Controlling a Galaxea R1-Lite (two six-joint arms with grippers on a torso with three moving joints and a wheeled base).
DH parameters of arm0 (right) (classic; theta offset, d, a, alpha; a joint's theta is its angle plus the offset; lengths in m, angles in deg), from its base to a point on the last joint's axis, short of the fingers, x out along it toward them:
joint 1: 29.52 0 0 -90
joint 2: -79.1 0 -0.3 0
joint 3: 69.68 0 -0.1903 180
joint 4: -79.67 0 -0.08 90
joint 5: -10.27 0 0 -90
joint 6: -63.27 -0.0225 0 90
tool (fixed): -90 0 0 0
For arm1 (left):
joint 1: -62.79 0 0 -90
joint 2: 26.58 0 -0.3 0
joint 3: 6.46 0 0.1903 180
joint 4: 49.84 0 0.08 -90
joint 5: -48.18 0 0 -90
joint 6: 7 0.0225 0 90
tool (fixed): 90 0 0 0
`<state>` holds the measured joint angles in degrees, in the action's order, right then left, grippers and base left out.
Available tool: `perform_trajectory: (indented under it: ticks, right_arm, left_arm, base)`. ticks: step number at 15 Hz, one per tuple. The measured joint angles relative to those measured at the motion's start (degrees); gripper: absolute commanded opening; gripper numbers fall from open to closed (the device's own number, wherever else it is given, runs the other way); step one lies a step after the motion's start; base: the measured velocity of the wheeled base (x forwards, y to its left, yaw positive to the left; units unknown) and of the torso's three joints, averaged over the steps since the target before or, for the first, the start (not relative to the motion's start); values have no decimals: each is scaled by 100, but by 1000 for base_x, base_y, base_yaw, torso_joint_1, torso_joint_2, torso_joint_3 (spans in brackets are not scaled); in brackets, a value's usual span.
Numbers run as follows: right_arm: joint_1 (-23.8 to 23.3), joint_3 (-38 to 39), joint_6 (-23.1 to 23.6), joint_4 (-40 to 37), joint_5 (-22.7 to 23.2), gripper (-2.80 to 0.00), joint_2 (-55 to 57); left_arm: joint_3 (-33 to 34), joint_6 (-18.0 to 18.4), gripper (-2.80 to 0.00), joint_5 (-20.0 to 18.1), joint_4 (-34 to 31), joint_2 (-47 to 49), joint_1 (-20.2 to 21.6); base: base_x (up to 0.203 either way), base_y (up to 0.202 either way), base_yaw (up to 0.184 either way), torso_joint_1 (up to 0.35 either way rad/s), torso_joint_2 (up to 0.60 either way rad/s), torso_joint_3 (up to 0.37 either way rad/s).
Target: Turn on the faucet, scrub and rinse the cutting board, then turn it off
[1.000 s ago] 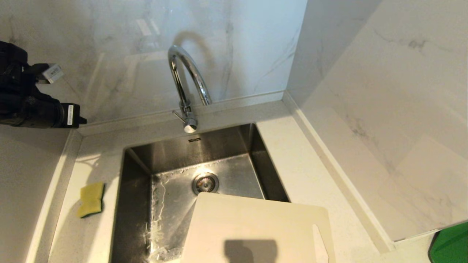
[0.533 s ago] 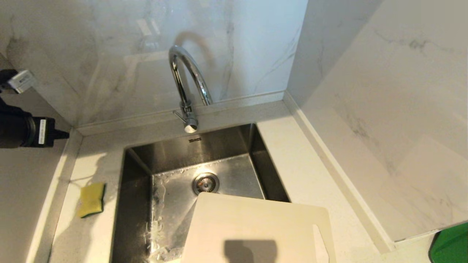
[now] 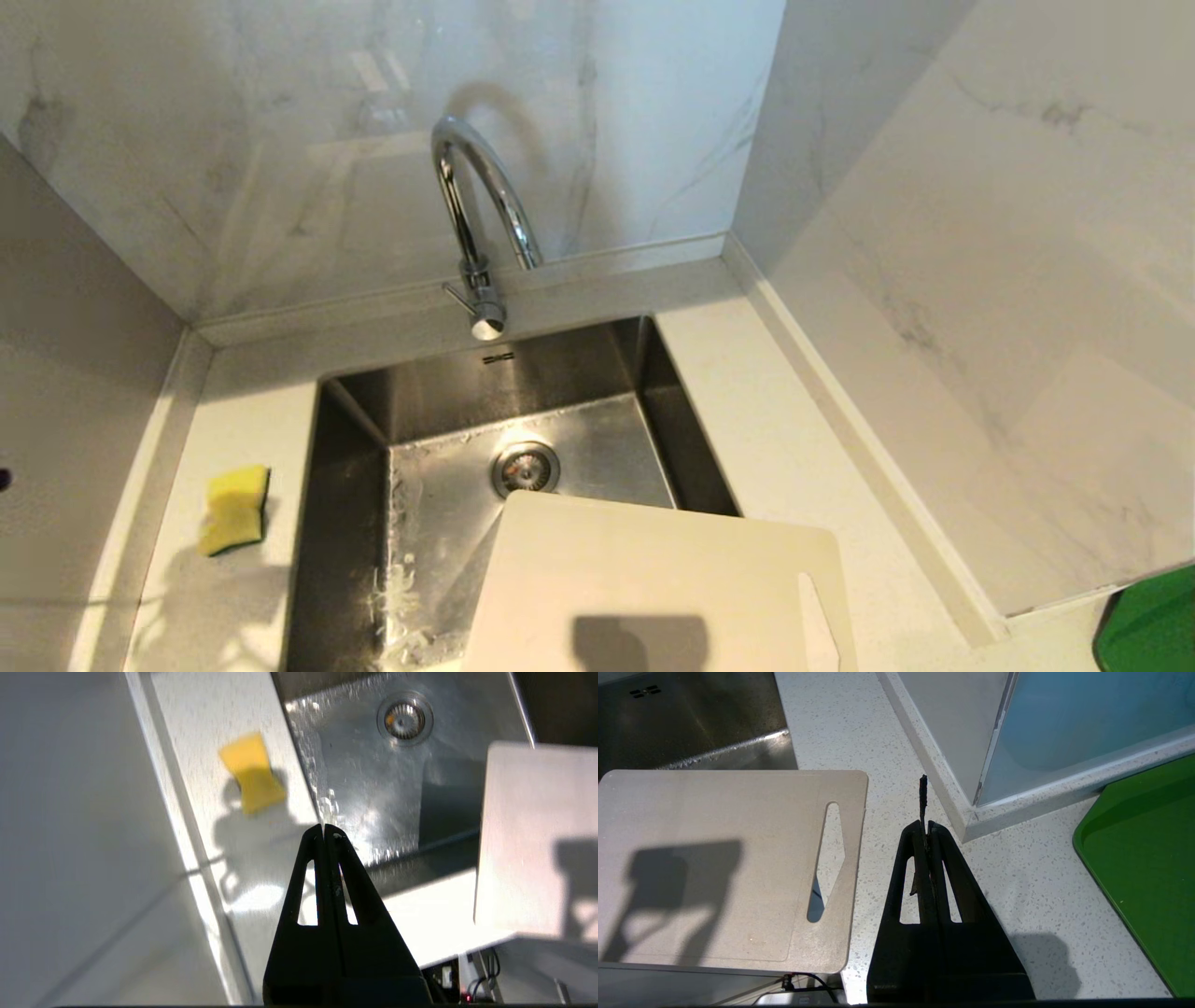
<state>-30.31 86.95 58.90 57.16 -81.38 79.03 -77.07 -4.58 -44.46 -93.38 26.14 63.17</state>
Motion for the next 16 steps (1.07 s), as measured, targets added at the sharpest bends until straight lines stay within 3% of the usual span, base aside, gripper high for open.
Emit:
perform_trajectory:
  ticks: [8, 16]
  right_arm:
    - [0, 0, -1, 0, -2, -280, 0]
    - [0, 0, 2, 0, -2, -280, 0]
  left_arm:
    - [955, 141, -280, 107, -80, -1470, -7]
    - [2719, 355, -280, 48, 233, -2813, -5]
  base:
    - [0, 0, 0, 0, 0, 0]
    - [0, 0, 0, 0, 0, 0]
